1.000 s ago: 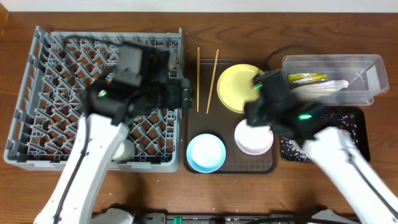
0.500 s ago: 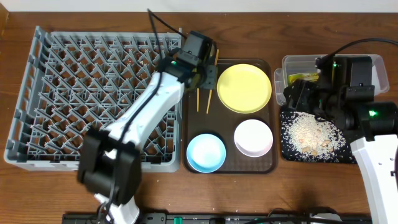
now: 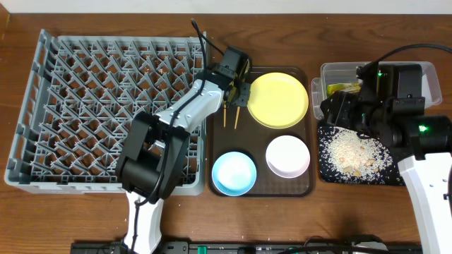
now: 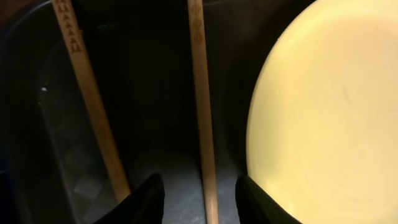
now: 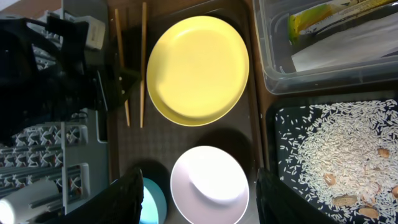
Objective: Sort waste into correct bins and load items into the dishwasher
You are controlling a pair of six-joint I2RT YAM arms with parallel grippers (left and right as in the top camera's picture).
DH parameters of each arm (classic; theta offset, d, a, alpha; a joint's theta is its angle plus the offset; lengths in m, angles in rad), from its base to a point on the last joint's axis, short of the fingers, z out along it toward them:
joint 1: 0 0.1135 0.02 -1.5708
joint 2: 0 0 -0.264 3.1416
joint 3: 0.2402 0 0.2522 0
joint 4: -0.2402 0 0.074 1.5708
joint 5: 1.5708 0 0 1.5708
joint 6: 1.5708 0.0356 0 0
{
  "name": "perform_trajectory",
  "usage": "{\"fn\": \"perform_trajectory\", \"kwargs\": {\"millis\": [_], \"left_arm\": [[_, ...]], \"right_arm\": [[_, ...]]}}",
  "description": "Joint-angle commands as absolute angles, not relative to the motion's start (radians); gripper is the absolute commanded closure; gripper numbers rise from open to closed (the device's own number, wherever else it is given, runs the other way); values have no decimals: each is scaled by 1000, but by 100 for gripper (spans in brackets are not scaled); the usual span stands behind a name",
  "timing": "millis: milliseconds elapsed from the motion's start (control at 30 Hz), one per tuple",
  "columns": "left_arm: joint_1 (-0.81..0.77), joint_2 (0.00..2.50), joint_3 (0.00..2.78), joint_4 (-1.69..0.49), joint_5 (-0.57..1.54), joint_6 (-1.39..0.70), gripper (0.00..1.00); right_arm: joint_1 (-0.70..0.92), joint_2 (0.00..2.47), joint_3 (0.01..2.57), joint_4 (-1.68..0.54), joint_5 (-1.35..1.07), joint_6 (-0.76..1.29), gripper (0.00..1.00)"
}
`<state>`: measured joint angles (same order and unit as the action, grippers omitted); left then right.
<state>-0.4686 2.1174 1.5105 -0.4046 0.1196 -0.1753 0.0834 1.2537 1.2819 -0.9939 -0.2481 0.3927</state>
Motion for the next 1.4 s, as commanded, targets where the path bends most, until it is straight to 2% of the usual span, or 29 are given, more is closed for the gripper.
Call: {"fn": "perform_trajectory", "kwargs": {"millis": [0,300,400,467,767,1000,1133,1367], "left_arm": [[-470,2143,1529,-398,100,-153,64],[-476,2194,1527,-398,100,-150,74],[-483,2194,1527,-398,101,-150,81],[-487,2193,1528,-402,104,-151,92],[-486,2015,1530,-457,107,-203,92],[-435,1802,1530,-693,3,-203,92],[-388,1785,1525,-814,-80,-203,92],[-335,1824,1450,-818,-79,-203,90]], "right_arm": [[79,1257,1278,-988,-259,377,44],[79,1257,1273,-988,-259,377,45],[79,1257,1273,-988,-259,377,46],[79,1257,1273,-988,-259,377,46],[79,1257,1273,-988,-259,377,50],[79,1257,1273,-988,-259,377,46],[79,1257,1273,-988,-259,376,43],[79,1257,1273,-987,-259,376,41]]}}
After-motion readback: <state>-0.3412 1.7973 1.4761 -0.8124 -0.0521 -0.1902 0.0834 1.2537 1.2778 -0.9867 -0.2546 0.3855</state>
